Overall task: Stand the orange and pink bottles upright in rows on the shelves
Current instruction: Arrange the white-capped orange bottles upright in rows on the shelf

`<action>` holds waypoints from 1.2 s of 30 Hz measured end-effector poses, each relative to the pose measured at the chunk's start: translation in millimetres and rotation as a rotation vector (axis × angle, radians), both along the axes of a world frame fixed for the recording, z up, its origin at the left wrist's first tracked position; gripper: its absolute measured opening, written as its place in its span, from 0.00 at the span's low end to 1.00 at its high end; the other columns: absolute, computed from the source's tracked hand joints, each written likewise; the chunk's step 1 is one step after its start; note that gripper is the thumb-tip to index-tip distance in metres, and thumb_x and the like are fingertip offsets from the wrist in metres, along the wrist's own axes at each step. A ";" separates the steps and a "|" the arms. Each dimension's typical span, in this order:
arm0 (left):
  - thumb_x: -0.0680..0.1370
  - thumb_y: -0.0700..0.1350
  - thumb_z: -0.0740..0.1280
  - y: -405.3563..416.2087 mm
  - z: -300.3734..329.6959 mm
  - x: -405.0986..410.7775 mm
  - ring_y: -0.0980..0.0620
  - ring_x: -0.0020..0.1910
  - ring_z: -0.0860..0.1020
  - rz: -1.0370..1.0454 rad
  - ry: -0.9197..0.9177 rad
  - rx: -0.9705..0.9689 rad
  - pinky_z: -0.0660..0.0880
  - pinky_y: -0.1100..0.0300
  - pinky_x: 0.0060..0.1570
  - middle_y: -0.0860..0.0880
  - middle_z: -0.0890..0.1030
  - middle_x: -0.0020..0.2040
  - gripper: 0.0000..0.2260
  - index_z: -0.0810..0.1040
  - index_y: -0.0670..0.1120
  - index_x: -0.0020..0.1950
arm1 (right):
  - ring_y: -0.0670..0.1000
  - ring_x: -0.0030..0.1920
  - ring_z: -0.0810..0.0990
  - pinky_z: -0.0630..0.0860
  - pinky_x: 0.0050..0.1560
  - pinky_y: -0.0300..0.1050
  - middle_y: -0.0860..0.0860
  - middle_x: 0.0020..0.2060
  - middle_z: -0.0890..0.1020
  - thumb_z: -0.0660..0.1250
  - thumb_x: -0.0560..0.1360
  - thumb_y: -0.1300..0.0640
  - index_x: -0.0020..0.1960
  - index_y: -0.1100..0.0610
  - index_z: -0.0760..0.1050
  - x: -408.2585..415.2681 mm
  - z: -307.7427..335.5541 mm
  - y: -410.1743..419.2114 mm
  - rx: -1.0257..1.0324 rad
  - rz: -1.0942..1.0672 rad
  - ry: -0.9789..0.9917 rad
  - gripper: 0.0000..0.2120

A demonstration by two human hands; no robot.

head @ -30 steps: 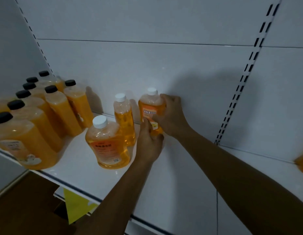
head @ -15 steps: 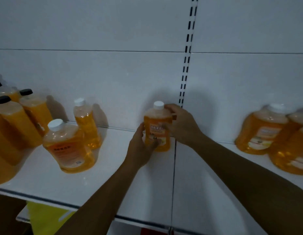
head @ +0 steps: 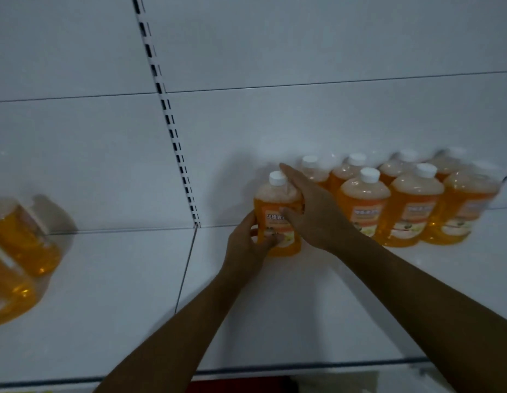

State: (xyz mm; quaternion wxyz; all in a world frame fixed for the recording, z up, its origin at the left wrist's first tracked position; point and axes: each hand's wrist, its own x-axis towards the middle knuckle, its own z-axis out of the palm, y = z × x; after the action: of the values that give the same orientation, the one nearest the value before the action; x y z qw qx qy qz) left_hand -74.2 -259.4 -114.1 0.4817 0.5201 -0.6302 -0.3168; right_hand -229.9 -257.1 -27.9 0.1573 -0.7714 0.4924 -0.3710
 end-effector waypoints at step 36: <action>0.71 0.67 0.62 47.0 -11.5 28.1 0.50 0.71 0.69 0.376 -0.418 0.210 0.67 0.49 0.70 0.52 0.69 0.73 0.36 0.65 0.51 0.75 | 0.62 0.75 0.60 0.67 0.69 0.56 0.62 0.74 0.62 0.73 0.72 0.54 0.75 0.60 0.61 31.9 -26.9 20.4 -0.492 0.016 0.284 0.37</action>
State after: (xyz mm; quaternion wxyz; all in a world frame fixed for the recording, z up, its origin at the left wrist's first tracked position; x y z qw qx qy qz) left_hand -46.1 -212.3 -125.6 0.3354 0.7285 -0.5722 -0.1717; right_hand -198.0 -236.7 -54.8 -0.1023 -0.8346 0.3986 -0.3663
